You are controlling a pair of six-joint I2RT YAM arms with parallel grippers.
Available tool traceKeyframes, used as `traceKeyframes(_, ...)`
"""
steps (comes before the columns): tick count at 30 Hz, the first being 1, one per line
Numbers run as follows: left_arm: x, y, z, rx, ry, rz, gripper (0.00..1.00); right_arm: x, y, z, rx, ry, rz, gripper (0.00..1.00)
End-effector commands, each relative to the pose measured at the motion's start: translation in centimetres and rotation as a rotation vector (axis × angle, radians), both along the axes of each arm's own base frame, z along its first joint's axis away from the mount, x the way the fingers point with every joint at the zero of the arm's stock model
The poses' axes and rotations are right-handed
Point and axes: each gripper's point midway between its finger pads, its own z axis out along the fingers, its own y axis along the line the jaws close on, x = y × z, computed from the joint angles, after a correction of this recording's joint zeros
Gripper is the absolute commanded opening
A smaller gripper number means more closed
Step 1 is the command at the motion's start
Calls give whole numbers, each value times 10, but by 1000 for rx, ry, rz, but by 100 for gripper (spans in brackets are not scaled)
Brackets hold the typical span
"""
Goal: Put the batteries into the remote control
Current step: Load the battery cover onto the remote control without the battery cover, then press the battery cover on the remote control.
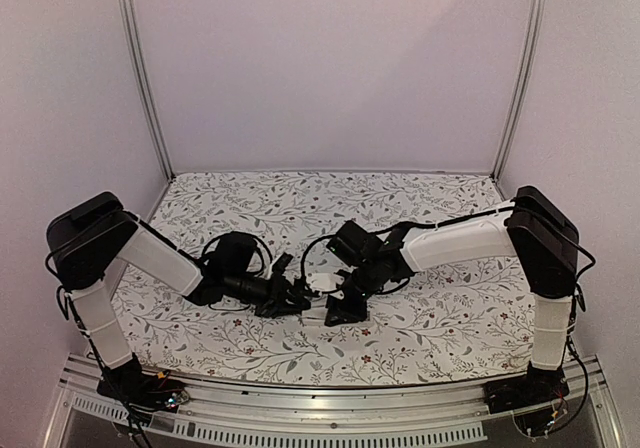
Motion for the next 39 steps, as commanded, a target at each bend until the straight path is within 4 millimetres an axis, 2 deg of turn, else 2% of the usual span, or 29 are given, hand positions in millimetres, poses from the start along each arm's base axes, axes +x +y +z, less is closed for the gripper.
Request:
traceKeyframes(1,0,6,-1,46,-12,12,20,-1,2,-2,-10,2,8,25)
traceKeyframes(15,8,21,5,152,-79,24,41,-2,2,-2,-12,3,9,22)
traceKeyframes(18,8,22,8,159,-94,17,40,-2,3,-2,-13,3,9,22)
traceKeyframes(23,1,24,8,170,-100,-6,36,-2,4,1,-9,6,11,35)
traceKeyframes(28,-7,22,5,201,-113,-34,35,-4,7,3,-10,8,15,42)
traceKeyframes(39,-9,7,-1,220,-119,-57,39,-6,13,7,1,19,25,47)
